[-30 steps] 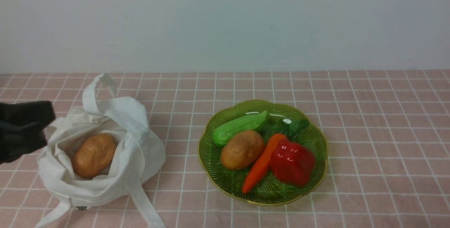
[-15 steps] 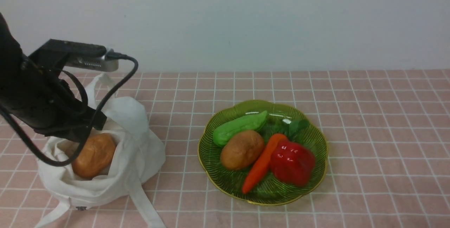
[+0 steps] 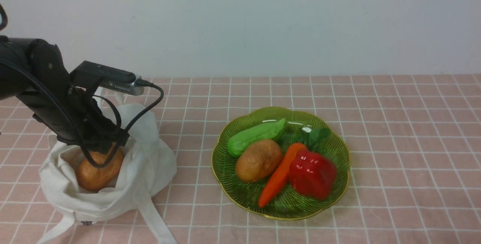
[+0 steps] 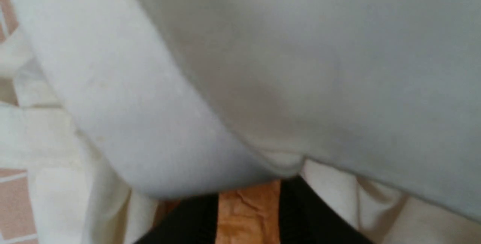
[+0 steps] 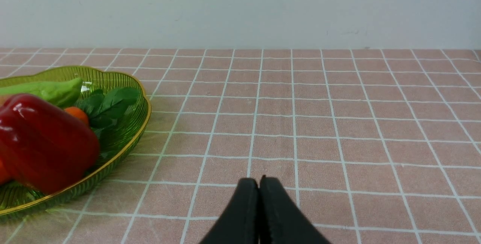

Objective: Take vegetables from bag on pink coffee tablecloth place on plate.
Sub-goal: 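Reach into the cloth bag and grasp the potato inside with the left gripper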

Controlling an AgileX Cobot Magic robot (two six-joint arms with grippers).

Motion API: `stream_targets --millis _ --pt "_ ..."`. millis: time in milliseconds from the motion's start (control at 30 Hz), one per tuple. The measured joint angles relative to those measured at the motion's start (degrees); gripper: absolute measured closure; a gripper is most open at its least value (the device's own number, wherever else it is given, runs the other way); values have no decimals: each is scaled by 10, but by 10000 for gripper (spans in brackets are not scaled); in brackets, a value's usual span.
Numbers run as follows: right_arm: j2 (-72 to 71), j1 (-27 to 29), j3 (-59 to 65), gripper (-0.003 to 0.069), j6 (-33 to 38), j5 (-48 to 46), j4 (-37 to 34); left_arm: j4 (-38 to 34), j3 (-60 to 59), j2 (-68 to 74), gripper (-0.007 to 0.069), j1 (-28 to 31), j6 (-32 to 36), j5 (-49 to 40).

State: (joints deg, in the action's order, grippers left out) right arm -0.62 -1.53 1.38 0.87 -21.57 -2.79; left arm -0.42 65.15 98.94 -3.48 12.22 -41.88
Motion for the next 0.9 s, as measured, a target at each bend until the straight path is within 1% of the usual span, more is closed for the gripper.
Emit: stream_targets --millis 33,67,100,133,200,267,400,467,600,767,900 --pt "0 0 0 673 0 0 0 0 0 2 342 0 0 1" --pt "0 0 0 673 0 0 0 1 0 8 267 0 3 4" --pt "0 0 0 673 0 0 0 4 0 12 209 0 4 5" --pt "0 0 0 673 0 0 0 4 0 13 201 0 4 6" --pt "0 0 0 673 0 0 0 4 0 21 126 0 4 8" --pt "0 0 0 673 0 0 0 4 0 30 90 0 4 11" --pt "0 0 0 673 0 0 0 4 0 38 83 0 4 12" --pt "0 0 0 673 0 0 0 4 0 39 92 0 4 13" --pt "0 0 0 673 0 0 0 4 0 40 150 0 4 13" --pt "0 0 0 673 0 0 0 4 2 46 272 0 4 5" --pt "0 0 0 673 0 0 0 4 3 46 272 0 4 -4"
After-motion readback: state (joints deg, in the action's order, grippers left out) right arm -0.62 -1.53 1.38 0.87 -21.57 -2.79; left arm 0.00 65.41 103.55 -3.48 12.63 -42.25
